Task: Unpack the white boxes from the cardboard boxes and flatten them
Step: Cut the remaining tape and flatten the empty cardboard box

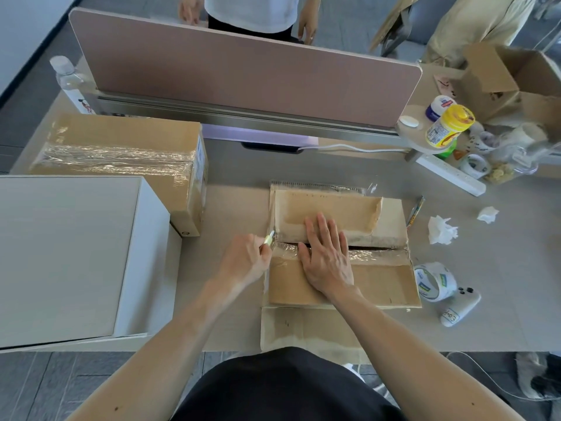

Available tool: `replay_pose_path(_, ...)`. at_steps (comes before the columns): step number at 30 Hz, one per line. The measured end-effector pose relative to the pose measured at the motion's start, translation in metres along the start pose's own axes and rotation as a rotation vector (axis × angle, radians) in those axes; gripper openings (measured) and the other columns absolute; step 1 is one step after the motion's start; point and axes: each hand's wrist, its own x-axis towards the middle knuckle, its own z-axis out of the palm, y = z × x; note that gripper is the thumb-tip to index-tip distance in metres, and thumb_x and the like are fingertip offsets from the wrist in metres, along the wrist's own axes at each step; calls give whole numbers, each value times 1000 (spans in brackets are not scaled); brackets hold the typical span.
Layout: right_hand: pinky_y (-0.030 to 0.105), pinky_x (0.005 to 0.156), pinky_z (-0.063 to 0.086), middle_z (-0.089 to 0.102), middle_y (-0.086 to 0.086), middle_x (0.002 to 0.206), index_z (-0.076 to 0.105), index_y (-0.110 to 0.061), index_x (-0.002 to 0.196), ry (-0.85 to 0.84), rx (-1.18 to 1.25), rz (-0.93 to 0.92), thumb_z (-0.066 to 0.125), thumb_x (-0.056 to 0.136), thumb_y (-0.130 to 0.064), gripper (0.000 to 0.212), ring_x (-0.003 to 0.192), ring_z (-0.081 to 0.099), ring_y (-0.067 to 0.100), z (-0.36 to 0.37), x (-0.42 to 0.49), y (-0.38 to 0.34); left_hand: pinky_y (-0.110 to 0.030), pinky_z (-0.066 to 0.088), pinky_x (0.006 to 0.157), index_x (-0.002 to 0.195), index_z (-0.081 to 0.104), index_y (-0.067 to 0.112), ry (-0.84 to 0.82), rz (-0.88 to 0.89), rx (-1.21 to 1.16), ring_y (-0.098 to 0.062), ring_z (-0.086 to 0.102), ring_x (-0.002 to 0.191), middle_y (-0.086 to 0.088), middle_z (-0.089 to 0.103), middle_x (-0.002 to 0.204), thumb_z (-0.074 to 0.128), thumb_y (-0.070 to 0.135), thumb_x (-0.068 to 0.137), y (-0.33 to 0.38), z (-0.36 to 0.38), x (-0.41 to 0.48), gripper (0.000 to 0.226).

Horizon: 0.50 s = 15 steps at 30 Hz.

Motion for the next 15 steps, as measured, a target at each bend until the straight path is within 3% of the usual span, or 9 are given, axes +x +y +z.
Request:
replay_pose_path(5,40,123,-2,-2,-1,165,6,-30,157,1,-2,0,14,96,-54,66,152,-4,23,1,0,1,-32,17,45,49,25,17,-17,-3,31,-19,24,44,2,26,43,50,16,90,1,-2,-7,48)
replay_pose_path(15,40,123,-1,-2,-1,165,7,-30,157,10,-7,-4,17,97,-53,65,152,-4,23,2,0,0,-32,19,46,48,25,16,-29,-38,40,-14,24,40,2,25,43,53,15,91,5,-5,-22,51)
